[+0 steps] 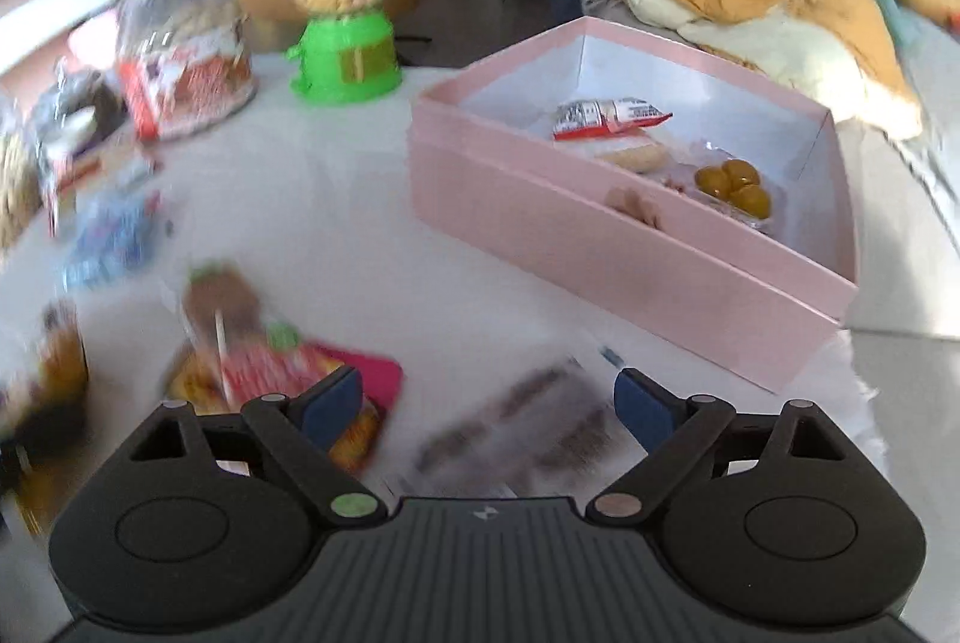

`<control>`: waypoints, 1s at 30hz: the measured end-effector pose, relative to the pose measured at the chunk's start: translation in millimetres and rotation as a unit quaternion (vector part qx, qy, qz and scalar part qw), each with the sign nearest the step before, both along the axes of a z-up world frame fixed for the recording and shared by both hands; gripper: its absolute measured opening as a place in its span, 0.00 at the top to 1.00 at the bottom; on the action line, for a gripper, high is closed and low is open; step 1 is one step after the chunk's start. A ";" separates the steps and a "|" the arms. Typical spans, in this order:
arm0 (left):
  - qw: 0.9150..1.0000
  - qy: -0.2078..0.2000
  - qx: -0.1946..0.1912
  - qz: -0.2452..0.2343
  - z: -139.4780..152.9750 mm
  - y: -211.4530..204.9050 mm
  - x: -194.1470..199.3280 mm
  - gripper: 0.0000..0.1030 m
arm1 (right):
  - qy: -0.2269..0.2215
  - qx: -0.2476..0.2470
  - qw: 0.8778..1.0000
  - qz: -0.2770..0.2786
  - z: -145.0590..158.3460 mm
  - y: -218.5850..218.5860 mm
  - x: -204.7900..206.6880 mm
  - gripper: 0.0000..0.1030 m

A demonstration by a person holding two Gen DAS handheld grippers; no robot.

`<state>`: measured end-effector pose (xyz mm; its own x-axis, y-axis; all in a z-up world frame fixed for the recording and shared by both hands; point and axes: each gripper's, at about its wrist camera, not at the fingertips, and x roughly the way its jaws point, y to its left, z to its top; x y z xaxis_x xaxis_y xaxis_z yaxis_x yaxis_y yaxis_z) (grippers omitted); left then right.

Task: Organize snacks
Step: 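Lift the panda bag with the left tool while the right reaches the dark barcode bar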

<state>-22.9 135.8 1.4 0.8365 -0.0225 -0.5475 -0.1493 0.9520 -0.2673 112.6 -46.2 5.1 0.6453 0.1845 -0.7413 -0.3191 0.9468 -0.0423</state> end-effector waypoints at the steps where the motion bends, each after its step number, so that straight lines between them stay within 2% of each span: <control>1: 1.000 0.000 -0.001 0.000 0.0 0.2 0.1 0.41 | -0.004 -0.002 1.000 0.009 -0.8 -8.1 -6.4 0.11; 3: 1.000 0.000 -0.001 0.000 -0.3 -0.1 0.4 0.41 | -0.005 0.001 1.000 0.015 -3.7 -30.6 -18.7 0.09; 6: 1.000 0.000 -0.001 0.000 -0.3 -0.1 0.2 0.41 | 0.000 0.031 1.000 -0.003 -8.2 -65.8 -28.0 0.02; 9: 1.000 0.000 0.000 0.000 -0.5 -0.2 0.4 0.41 | -0.004 0.047 0.999 -0.017 -8.2 -84.7 -29.1 0.02; 11: 1.000 0.000 0.001 0.000 -0.5 -0.1 0.5 0.41 | -0.001 0.036 0.999 -0.017 -7.0 -77.4 -23.0 0.02; 17: 1.000 0.001 0.001 0.000 -1.0 0.3 0.5 0.41 | -0.010 0.025 0.999 0.032 -7.9 -35.8 4.0 0.02; 19: 1.000 0.001 0.001 0.000 -1.0 0.2 0.5 0.41 | -0.001 0.030 0.999 0.033 -6.1 -30.6 10.9 0.09; 22: 1.000 0.002 0.003 0.000 -1.2 0.2 0.8 0.41 | -0.007 0.023 0.998 0.055 -4.1 -28.6 0.4 0.15; 26: 1.000 0.004 0.009 -0.002 -1.9 -0.2 1.6 0.41 | -0.006 0.027 0.997 0.071 -3.6 -38.4 -15.2 0.15; 30: 1.000 0.006 0.012 -0.003 -1.4 -0.6 1.9 0.41 | 0.008 0.041 0.996 0.077 -2.6 -42.5 -8.4 0.10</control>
<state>-21.0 135.2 0.0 0.8295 -0.0146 -0.5582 -0.1466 0.9589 -0.2430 104.2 -88.7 2.5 0.5932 0.3405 -0.7295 -0.4612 0.8864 0.0388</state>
